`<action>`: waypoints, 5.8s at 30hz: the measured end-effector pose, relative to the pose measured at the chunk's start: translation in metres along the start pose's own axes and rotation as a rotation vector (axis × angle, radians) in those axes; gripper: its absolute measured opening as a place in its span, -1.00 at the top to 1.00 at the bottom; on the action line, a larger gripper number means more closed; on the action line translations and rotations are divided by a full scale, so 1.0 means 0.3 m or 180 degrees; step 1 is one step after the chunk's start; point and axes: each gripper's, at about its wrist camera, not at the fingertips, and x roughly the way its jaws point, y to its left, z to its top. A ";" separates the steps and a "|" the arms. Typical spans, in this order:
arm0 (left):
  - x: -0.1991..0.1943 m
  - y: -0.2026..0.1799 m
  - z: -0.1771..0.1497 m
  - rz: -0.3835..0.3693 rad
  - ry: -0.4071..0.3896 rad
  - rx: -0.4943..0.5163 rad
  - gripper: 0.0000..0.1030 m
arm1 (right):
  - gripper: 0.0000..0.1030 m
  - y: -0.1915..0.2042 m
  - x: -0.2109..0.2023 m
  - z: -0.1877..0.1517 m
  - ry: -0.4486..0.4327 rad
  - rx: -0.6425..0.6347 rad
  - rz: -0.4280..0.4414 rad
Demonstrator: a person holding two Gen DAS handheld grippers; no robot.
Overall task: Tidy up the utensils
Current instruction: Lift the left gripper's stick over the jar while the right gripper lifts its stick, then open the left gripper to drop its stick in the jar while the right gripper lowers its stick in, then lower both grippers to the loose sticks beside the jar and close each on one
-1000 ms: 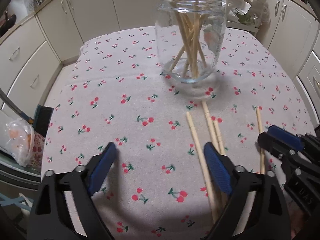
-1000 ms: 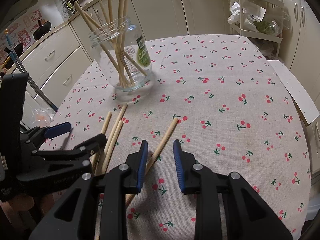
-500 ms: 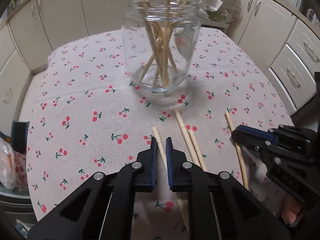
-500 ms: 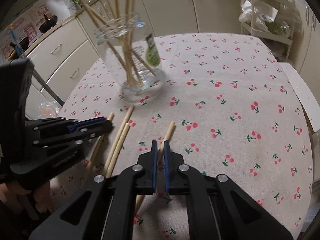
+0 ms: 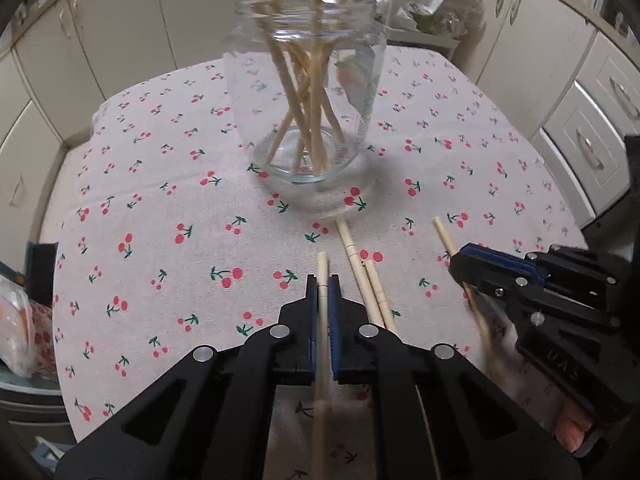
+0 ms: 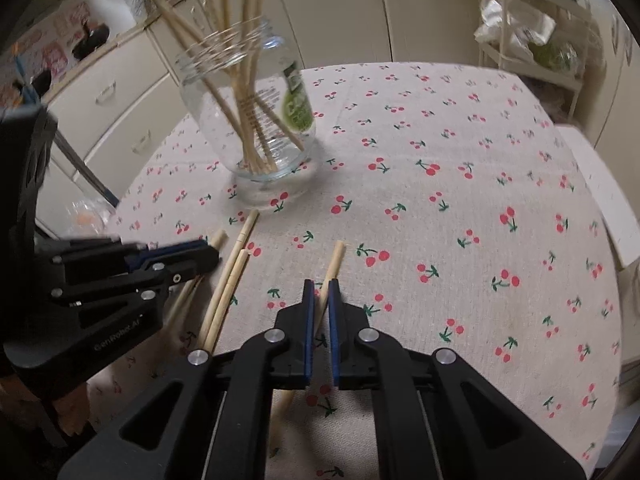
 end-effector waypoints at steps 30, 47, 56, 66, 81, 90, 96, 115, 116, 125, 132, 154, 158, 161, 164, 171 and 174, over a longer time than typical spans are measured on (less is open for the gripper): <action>-0.554 0.097 0.332 -0.0155 -0.3107 -0.0934 0.91 | 0.90 -0.070 -0.405 0.100 -0.1800 0.0503 0.0103; -0.537 0.141 0.416 -0.0070 -0.3466 -0.1180 0.91 | 0.07 -0.095 0.018 0.154 -0.0380 0.0210 -0.1083; -0.479 0.100 0.456 0.0147 -0.3638 -0.1062 0.90 | 0.84 -0.125 0.045 0.144 -0.0381 0.0205 -0.0886; -0.361 0.066 0.428 0.0314 -0.3497 -0.0863 0.90 | 0.89 -0.208 -0.087 0.148 -0.0994 0.0948 -0.0049; -0.329 0.025 0.335 0.0190 -0.3084 -0.0420 0.90 | 0.89 -0.137 -0.356 0.190 -0.1966 0.1021 0.0472; -0.422 0.116 0.241 0.0146 -0.2915 -0.0466 -0.01 | 0.89 0.021 -0.440 0.306 -0.2441 0.0763 0.0811; -0.442 0.237 0.092 0.0293 -0.2827 -0.0821 -0.23 | 0.89 0.132 -0.393 0.411 -0.2709 0.0609 0.0908; -0.264 0.384 -0.073 0.0129 -0.2330 -0.1302 -0.23 | 0.89 0.227 -0.155 0.482 -0.2974 0.0159 0.0315; -0.259 0.386 -0.073 0.0117 -0.2320 -0.1309 -0.23 | 0.89 0.226 -0.147 0.480 -0.2966 0.0149 0.0307; -0.239 0.394 -0.073 0.0033 -0.2279 -0.1367 -0.23 | 0.89 0.227 -0.103 0.459 -0.2962 0.0125 0.0205; -0.230 0.394 -0.073 -0.0004 -0.2250 -0.1410 -0.23 | 0.89 0.245 -0.113 0.477 -0.3024 0.0076 0.0205; -0.225 0.400 -0.071 -0.0021 -0.2208 -0.1502 -0.23 | 0.89 0.263 -0.125 0.366 -0.2941 -0.0276 0.0005; -0.235 0.395 -0.070 -0.0019 -0.2203 -0.1497 -0.24 | 0.89 0.268 -0.139 0.340 -0.2878 -0.0331 -0.0021; -0.251 0.386 -0.067 -0.0018 -0.2205 -0.1474 -0.25 | 0.62 0.262 -0.173 0.323 -0.2882 -0.0300 -0.0026; -0.273 0.370 -0.068 0.0005 -0.2197 -0.1414 -0.32 | 0.36 0.247 -0.236 0.291 -0.2930 -0.0273 -0.0068; -0.314 0.318 -0.076 0.0071 -0.1951 -0.1208 -0.56 | 0.04 0.175 -0.278 0.124 -0.2061 -0.0134 -0.0206; -0.310 0.290 -0.093 0.0090 -0.1738 -0.1125 -0.62 | 0.04 0.162 -0.169 0.015 -0.1252 -0.0222 -0.0237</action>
